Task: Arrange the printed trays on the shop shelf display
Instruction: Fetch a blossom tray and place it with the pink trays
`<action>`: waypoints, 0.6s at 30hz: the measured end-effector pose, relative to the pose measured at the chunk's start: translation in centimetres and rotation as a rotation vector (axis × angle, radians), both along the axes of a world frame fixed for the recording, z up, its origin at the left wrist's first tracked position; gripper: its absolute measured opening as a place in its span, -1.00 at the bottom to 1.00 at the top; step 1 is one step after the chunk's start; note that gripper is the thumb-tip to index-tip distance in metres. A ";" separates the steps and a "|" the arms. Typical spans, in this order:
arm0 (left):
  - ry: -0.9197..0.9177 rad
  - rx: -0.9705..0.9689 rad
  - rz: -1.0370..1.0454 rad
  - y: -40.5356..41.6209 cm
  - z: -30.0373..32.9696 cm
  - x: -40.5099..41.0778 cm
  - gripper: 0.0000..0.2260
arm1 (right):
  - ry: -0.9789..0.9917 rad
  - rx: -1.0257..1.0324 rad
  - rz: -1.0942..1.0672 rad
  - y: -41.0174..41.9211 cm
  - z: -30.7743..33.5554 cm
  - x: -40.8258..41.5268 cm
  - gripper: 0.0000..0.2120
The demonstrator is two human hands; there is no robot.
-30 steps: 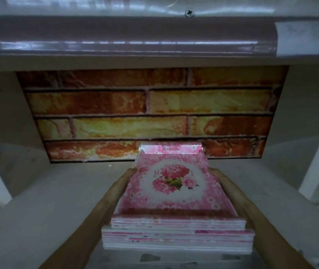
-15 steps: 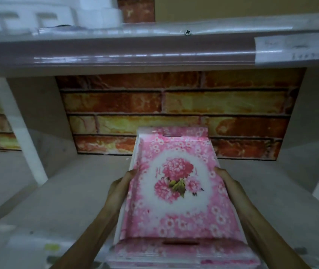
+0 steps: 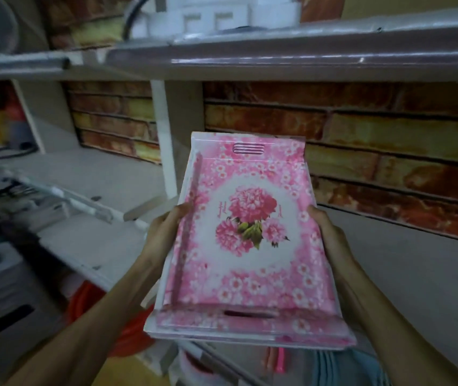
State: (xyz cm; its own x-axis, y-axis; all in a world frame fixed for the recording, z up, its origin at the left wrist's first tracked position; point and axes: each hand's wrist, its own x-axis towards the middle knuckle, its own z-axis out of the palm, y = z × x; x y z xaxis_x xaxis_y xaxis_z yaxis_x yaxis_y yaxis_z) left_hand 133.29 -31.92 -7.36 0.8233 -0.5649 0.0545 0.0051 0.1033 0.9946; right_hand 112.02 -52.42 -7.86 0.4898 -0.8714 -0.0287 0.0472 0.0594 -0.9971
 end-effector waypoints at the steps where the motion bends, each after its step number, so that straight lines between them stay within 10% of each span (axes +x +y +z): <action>1: -0.004 -0.008 0.032 1.3 0.1 0.5 -0.69 | -0.006 -0.001 0.031 0.7 0.0 1.1 -0.69; 18: 0.012 0.019 0.523 26.8 -1.2 15.6 -0.64 | -0.034 0.013 0.527 18.7 -0.3 27.6 -0.64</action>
